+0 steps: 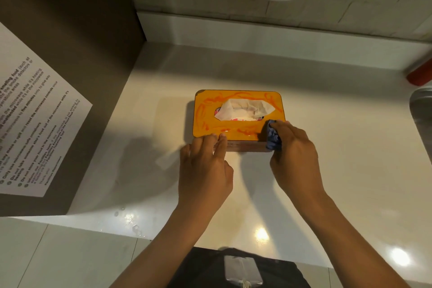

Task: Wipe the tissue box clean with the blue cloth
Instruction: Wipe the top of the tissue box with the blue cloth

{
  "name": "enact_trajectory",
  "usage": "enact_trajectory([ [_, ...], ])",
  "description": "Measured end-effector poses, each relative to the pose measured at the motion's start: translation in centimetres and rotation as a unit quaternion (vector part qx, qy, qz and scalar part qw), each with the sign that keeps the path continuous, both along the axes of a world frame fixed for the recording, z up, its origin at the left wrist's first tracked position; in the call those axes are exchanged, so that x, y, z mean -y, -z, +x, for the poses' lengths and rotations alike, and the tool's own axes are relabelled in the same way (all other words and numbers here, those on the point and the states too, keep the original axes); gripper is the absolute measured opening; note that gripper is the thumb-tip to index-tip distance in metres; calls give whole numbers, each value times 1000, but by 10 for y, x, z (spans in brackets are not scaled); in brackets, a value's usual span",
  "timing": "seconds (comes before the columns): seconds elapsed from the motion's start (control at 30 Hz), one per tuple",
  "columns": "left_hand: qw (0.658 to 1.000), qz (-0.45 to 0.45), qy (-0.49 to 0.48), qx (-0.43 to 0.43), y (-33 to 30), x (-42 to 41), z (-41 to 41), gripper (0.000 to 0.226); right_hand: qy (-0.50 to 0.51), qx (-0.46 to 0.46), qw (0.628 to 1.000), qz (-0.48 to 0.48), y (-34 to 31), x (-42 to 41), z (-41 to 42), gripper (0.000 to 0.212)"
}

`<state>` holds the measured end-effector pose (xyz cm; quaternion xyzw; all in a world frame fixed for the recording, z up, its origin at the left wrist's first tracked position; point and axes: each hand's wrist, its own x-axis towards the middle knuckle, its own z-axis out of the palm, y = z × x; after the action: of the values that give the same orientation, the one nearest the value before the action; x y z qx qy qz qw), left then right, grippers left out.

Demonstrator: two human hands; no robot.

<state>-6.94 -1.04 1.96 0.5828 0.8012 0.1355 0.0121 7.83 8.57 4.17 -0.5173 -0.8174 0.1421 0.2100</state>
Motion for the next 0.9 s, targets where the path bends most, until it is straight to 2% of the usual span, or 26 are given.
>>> enact_trajectory([
  [0.17,1000,23,10,6,3,0,-5,54,14,-6,1000,-21,0,1,-29,42],
  [0.37,999,49,22,11,8,3,-15,50,-47,-31,998,-29,2,21,-22,40],
  [0.6,998,56,29,23,8,1,-20,52,27,-18,999,-23,-2,5,-31,42],
  [0.8,998,52,31,25,7,2,-23,52,-34,-33,998,-32,2,18,-43,35],
  [0.9,997,52,38,34,6,3,-26,51,-25,-23,999,-21,0,16,-30,41],
])
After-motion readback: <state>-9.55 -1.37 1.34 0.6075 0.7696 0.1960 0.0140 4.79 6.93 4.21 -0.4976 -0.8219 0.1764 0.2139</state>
